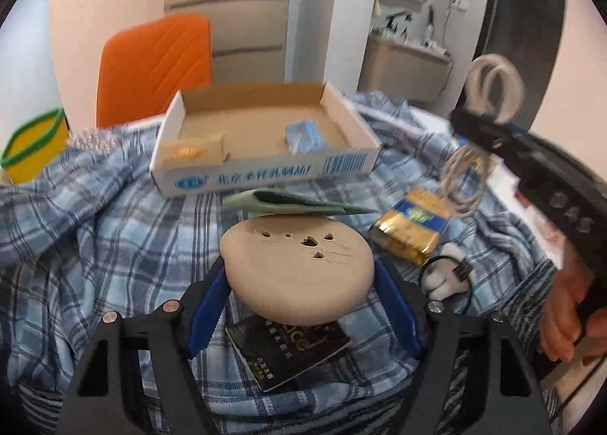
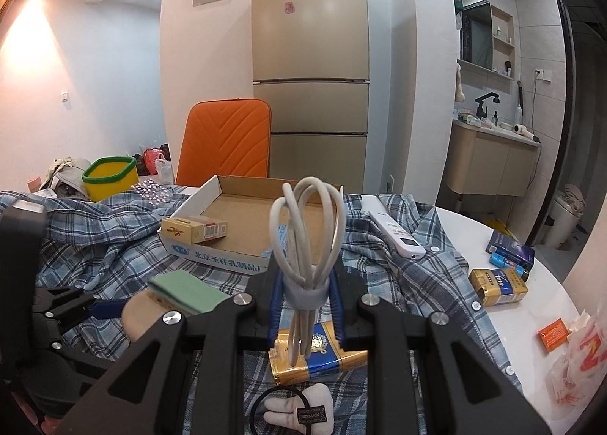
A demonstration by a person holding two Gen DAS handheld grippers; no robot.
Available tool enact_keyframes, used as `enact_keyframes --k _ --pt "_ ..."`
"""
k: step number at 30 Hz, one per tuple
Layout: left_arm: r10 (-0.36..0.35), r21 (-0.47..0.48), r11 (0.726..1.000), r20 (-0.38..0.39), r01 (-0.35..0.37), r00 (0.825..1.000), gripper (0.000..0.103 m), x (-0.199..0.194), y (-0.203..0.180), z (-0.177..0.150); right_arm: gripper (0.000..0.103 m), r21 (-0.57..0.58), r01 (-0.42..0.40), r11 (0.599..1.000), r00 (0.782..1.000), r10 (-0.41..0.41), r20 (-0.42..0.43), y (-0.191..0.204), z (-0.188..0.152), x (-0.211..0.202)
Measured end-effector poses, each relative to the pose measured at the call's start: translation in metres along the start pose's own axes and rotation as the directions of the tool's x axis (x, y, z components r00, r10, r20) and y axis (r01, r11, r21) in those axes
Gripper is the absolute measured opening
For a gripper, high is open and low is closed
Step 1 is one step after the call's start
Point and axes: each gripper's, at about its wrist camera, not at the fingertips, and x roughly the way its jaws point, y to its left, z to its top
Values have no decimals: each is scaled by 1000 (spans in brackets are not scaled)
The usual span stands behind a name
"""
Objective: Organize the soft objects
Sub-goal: 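Close the left gripper on the beige round disc and lift it, then carry the beige disc over the box with the left gripper while the right gripper drops the cable in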
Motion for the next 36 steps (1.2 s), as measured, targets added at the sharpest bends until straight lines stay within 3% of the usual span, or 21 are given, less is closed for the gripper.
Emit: enact_keyframes --k 6,13,18,22,28,32,36 --pt "-3 -16 1000 179 6 984 77 -33 5 -3 20 -11 4 1000 1000 -4 10 2 0 -3" --pt "26 -23 1000 401 -18 916 77 -83 5 -12 20 -51 9 999 997 -5 80 9 -1 -18" --pt "64 -17 998 470 -63 881 77 -115 2 -6 20 -40 -13 999 997 16 82 8 5 -23" --pt "64 8 997 497 -79 865 77 -140 -7 5 20 -23 -36 999 993 38 115 7 15 -37" --pt "40 67 993 599 -100 800 77 -175 -35 20 20 -62 -6 998 985 16 173 16 36 -60" --pt "4 32 999 638 -32 770 77 -186 -36 36 20 -50 26 998 975 -15 220 14 58 -68" --pt "30 35 997 677 -73 735 77 -190 -37 59 20 -42 58 997 968 -46 247 12 82 -65"
